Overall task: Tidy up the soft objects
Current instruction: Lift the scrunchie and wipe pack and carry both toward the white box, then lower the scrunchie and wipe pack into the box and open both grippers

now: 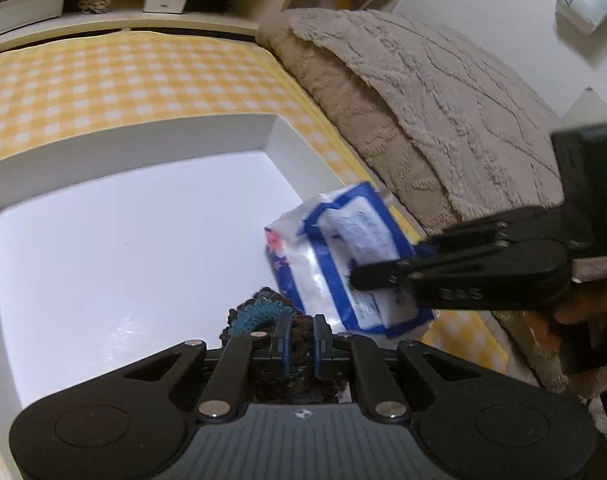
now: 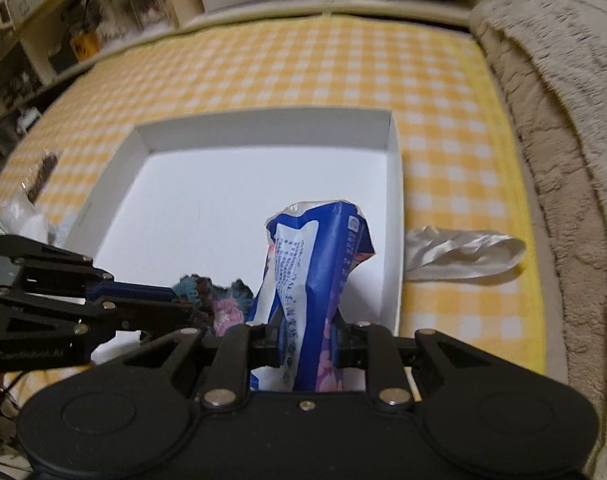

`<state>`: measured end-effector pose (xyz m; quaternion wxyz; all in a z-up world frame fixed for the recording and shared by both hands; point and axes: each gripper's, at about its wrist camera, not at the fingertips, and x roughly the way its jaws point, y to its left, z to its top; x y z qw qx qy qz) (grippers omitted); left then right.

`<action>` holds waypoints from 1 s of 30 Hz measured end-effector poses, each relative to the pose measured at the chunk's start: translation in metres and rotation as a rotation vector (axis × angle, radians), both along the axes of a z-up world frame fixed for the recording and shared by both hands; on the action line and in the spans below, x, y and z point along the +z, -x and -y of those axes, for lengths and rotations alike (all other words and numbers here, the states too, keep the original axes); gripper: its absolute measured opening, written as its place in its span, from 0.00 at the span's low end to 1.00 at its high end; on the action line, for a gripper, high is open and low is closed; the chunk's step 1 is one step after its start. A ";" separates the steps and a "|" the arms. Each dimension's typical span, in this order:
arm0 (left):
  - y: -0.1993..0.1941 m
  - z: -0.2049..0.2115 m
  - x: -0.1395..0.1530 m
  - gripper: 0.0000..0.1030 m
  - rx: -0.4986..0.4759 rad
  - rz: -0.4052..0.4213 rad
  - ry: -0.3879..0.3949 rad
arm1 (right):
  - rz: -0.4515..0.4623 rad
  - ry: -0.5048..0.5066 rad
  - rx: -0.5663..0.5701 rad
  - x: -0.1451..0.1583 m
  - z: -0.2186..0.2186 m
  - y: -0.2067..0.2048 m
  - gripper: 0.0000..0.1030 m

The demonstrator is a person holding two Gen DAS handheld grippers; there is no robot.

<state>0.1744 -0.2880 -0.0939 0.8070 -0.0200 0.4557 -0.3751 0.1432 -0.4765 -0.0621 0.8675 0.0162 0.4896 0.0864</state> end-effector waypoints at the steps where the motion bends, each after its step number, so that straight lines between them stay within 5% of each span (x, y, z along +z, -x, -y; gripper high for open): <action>1: 0.002 0.002 -0.002 0.14 -0.009 0.000 0.001 | -0.004 0.019 -0.002 -0.003 0.000 -0.002 0.20; 4: 0.005 0.007 0.001 0.18 -0.035 0.027 0.001 | -0.021 0.058 -0.024 -0.007 -0.001 -0.008 0.33; 6: 0.008 0.003 0.009 0.36 -0.041 0.053 0.004 | 0.006 0.073 -0.026 -0.001 -0.001 -0.006 0.41; 8: 0.009 -0.005 0.016 0.39 -0.030 0.080 0.003 | 0.052 0.067 -0.041 0.011 0.000 -0.001 0.54; 12: 0.009 -0.011 0.025 0.39 -0.041 0.107 -0.023 | 0.117 0.103 -0.075 0.027 -0.006 0.009 0.50; 20: 0.004 0.002 -0.012 0.41 -0.061 0.043 -0.133 | 0.015 0.193 0.005 -0.014 -0.028 0.007 0.51; 30: -0.001 -0.002 -0.014 0.41 0.013 0.096 -0.184 | 0.006 0.184 0.098 -0.022 -0.021 0.006 0.53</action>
